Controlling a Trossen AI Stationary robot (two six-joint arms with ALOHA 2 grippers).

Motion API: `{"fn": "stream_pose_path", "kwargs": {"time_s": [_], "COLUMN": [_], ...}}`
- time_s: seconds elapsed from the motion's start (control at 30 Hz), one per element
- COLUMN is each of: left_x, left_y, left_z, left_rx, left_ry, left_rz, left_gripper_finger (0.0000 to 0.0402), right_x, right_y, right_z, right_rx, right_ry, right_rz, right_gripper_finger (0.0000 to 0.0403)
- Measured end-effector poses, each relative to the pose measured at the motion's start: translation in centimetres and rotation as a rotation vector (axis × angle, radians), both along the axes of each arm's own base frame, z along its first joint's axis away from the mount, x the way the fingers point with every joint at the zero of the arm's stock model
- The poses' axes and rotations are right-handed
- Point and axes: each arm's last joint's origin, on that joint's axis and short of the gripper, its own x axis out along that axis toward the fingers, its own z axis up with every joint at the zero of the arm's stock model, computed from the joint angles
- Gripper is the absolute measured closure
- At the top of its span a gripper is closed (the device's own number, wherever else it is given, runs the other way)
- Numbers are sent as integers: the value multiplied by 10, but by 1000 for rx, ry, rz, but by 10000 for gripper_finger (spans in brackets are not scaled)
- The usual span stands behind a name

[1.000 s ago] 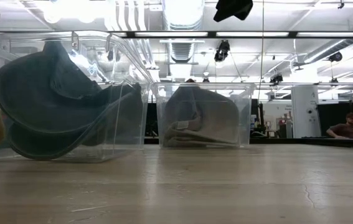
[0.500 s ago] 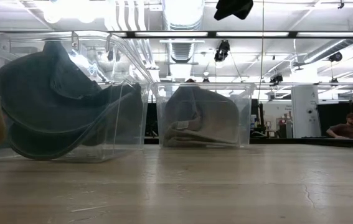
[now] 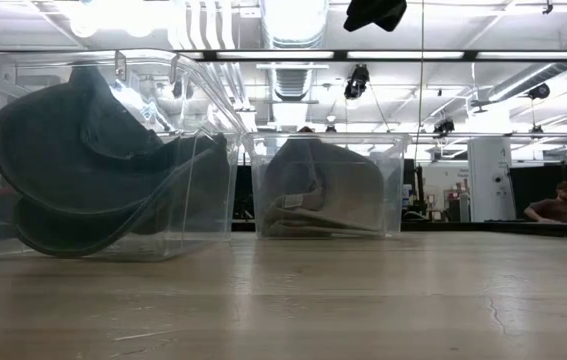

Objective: Pick & Place hat
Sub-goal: Put the brown cap into the top transparent bin

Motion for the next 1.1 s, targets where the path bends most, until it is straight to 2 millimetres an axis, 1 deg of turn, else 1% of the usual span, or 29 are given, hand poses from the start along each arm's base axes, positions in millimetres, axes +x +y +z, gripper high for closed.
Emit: {"fn": "stream_pose_path", "kwargs": {"time_s": [0.1, 0.23, 0.37, 0.7, 0.83, 0.97, 1.03, 1.1], "left_x": [2, 7, 10, 22, 26, 31, 33, 36], "left_y": [-2, -7, -10, -14, -16, -13, -9, -4], "left_z": [12, 35, 59, 116, 141, 168, 180, 191], "left_rx": [-28, -82, -130, -131, -139, -70, 12, 103], "left_ry": [-24, -132, -207, -511, -628, -773, -866, -966], "left_rz": [-2, -35, -25, 43, 68, 175, 234, 293], "left_gripper_finger": [395, 397, 397, 397, 397, 397, 397, 397], "right_x": [0, 0, 0, 0, -3, -15, -25, -35], "right_y": [0, 0, 0, 0, -1, -3, -4, -6], "right_z": [0, 0, 0, 0, 1, 7, 12, 21], "right_rx": [0, 0, -5, -19, -18, -3, -8, -6], "right_ry": [0, 0, 0, 1, 10, 33, 62, 59], "right_rz": [0, 0, 2, 11, 10, -3, -2, -5], "right_gripper_finger": [305, 310, 313, 309, 315, 323, 328, 332]}}
